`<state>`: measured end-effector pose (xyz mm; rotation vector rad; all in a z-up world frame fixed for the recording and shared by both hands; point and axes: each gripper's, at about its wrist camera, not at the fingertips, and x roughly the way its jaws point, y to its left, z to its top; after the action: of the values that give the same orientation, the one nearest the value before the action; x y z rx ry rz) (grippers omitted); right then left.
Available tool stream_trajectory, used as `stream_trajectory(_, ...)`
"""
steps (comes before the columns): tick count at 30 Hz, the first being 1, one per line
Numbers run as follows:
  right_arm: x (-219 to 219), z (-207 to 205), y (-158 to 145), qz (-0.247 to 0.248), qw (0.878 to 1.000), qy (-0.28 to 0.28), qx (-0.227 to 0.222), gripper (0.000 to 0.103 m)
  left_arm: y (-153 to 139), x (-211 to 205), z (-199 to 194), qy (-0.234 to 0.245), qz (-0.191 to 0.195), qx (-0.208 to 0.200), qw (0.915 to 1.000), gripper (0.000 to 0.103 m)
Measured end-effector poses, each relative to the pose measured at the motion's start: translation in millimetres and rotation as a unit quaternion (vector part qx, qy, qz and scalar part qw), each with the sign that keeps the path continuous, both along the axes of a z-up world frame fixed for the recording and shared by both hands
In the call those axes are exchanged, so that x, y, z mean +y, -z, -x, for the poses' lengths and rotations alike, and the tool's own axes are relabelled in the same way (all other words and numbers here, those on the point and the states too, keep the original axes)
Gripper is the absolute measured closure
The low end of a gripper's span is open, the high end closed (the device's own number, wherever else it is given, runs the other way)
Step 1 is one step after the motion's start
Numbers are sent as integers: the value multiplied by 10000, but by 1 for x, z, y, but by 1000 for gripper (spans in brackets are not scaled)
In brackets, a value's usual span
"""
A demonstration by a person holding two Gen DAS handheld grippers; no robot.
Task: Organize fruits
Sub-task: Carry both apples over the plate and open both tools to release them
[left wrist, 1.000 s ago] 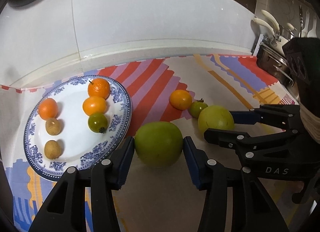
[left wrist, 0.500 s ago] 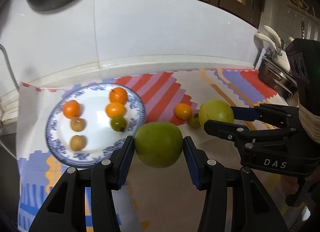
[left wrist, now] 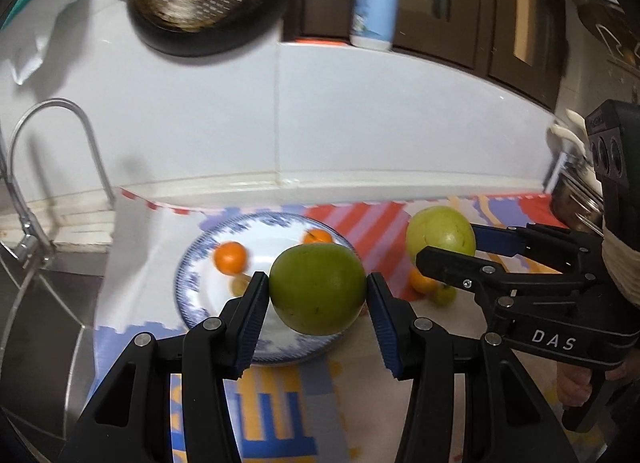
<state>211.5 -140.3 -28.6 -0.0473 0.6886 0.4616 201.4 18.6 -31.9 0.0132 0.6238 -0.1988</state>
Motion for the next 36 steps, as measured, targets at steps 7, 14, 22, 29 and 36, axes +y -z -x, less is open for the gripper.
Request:
stream_trajectory(7,35,-24,-8,-59,9995,-306,-73,54,-6,30,-13,-380,-141,-96,9991,54)
stream_trajectory(14,68,-48,-6,0,9982,-606,34,54,-1,54,-32,-551,-177,-39,9983,54)
stream_trajectory(22,93,-88,17,237,9969,-633,414,54,22,77,-62,-679,-222,223,9972,54)
stream_trajectory(29,107,-112,45,557,9944,-593,675,54,53,86,-89,-637,-176,663,9956,54)
stream_trajectory(36,111,-126,64,706,9922,-494,898,54,72,88,-104,-557,-7,970,9937,54)
